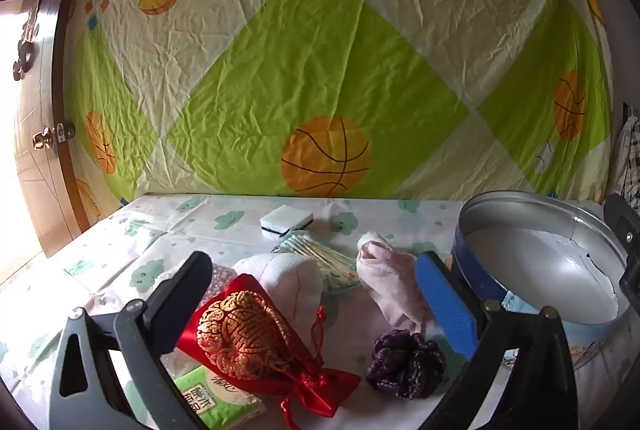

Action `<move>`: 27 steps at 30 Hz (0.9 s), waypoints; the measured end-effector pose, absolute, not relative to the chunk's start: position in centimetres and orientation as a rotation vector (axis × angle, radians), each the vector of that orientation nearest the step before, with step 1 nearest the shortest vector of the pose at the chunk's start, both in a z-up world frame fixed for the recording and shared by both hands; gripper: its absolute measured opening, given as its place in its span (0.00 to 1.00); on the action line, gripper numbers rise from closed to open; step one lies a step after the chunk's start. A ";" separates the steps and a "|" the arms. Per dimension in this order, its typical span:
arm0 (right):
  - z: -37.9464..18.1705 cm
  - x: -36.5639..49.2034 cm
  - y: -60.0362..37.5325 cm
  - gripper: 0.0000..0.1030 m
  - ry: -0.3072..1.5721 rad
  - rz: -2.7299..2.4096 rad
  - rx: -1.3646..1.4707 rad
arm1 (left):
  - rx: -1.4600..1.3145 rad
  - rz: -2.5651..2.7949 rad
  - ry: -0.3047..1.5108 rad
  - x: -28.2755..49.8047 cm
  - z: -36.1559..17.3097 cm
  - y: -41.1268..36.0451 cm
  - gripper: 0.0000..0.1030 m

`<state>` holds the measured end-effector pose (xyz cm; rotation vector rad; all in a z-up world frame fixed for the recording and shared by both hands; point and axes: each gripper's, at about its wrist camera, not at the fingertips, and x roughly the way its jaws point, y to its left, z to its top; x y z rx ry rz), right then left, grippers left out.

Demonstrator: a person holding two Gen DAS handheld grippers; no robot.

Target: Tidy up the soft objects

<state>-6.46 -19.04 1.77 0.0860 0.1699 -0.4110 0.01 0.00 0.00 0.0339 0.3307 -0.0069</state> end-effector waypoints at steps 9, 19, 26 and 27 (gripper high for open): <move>1.8 -6.5 -19.0 1.00 0.164 -0.411 0.089 | 0.026 -0.003 0.346 0.6 -0.9 -0.4 1.00; 1.7 -6.4 -19.0 1.00 0.171 -0.408 0.092 | 0.002 -0.010 0.359 0.5 -0.5 0.4 1.00; 1.9 -6.2 -18.9 1.00 0.174 -0.409 0.092 | 0.002 -0.013 0.362 0.4 -0.6 0.5 1.00; 1.9 -6.2 -18.9 1.00 0.175 -0.408 0.092 | 0.002 -0.013 0.362 0.4 -0.6 0.5 1.00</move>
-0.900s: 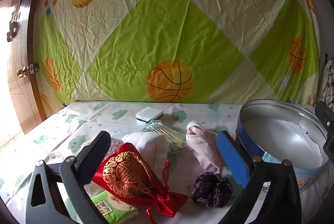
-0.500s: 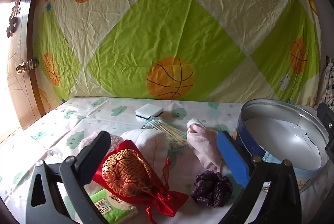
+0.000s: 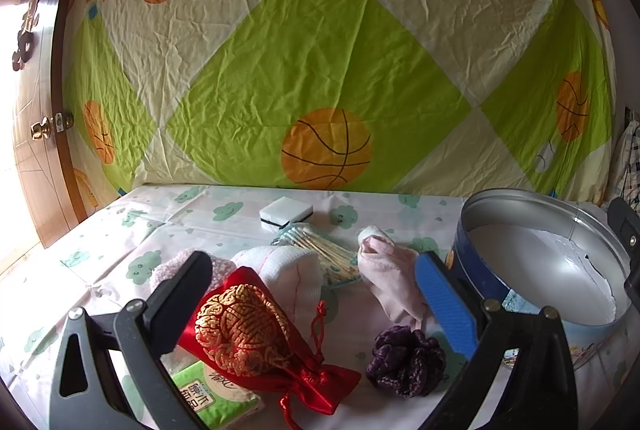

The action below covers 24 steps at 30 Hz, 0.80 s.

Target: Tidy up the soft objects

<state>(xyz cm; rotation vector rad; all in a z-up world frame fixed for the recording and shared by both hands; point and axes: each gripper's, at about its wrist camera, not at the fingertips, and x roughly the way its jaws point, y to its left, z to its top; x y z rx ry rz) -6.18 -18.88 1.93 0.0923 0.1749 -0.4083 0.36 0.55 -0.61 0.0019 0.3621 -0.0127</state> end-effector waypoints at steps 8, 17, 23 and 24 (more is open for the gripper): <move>1.6 -6.4 -18.8 1.00 0.177 -0.410 0.091 | 0.002 -0.014 0.365 0.4 -0.6 0.6 1.00; 1.7 -6.1 -18.4 1.00 0.172 -0.400 0.087 | 0.000 -0.012 0.368 0.3 -0.8 0.6 1.00; 1.8 -6.4 -18.5 1.00 0.169 -0.395 0.087 | 0.007 -0.015 0.368 0.2 -0.8 0.6 1.00; 1.8 -6.4 -18.5 1.00 0.168 -0.395 0.088 | 0.007 -0.014 0.370 0.4 -0.8 0.5 1.00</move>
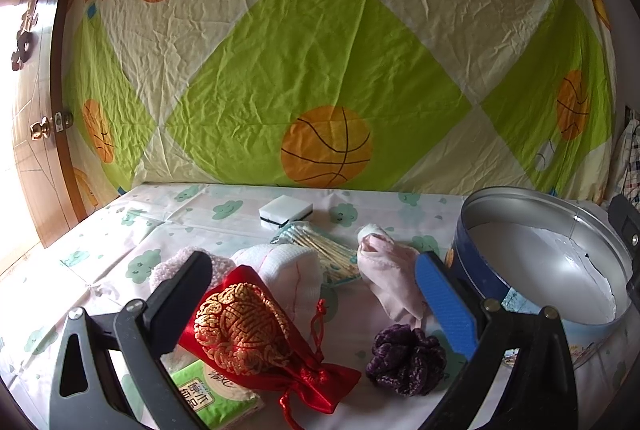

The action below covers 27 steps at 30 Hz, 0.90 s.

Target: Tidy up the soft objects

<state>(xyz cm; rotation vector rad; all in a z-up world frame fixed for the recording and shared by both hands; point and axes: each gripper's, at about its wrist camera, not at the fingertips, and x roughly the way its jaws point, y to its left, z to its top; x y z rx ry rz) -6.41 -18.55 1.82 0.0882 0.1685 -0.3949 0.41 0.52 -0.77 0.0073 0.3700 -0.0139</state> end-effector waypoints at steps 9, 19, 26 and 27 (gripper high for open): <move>1.8 -6.3 -18.6 1.00 0.170 -0.395 0.086 | 0.007 -0.013 0.372 0.4 -0.8 0.5 1.00; 1.8 -6.3 -18.6 1.00 0.171 -0.394 0.086 | 0.006 -0.012 0.373 0.3 -0.8 0.5 1.00; 1.8 -6.3 -18.6 1.00 0.171 -0.394 0.085 | 0.005 -0.013 0.374 0.4 -0.7 0.5 1.00; 1.8 -6.3 -18.6 1.00 0.173 -0.394 0.084 | 0.005 -0.013 0.375 0.3 -0.7 0.5 1.00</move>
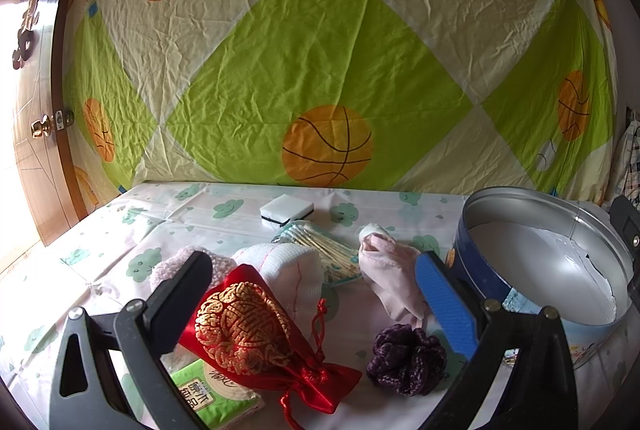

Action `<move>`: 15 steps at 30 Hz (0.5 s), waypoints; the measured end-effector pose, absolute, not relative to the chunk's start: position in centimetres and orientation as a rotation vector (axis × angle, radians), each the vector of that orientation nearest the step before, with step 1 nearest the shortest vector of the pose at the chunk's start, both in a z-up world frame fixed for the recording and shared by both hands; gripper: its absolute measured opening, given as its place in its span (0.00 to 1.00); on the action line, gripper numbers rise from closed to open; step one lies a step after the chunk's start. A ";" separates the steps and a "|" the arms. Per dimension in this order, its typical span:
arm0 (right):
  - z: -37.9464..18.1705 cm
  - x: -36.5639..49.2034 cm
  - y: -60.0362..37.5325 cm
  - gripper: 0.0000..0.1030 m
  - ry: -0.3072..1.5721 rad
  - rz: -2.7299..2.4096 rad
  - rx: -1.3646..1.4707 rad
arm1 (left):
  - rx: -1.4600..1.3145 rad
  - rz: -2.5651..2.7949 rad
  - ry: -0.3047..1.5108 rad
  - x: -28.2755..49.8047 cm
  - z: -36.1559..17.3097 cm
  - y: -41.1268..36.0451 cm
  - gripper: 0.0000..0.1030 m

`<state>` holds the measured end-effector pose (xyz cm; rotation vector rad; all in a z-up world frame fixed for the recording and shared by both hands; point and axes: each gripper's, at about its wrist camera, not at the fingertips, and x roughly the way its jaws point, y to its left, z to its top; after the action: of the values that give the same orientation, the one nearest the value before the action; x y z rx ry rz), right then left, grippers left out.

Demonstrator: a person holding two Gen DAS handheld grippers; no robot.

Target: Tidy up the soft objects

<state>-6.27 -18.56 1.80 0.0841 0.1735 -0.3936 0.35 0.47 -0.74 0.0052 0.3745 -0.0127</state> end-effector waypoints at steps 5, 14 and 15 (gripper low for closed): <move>1.8 -6.4 -18.6 1.00 0.175 -0.393 0.081 | 0.006 -0.013 0.374 0.3 -0.8 0.5 1.00; 1.8 -6.4 -18.4 1.00 0.173 -0.391 0.078 | 0.005 -0.013 0.376 0.3 -0.7 0.4 1.00; 1.9 -6.4 -18.4 1.00 0.173 -0.390 0.077 | 0.005 -0.012 0.376 0.3 -0.7 0.4 1.00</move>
<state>-6.42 -18.40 1.85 0.0770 0.1725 -0.3901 0.33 0.45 -0.72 0.0047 0.3762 -0.0125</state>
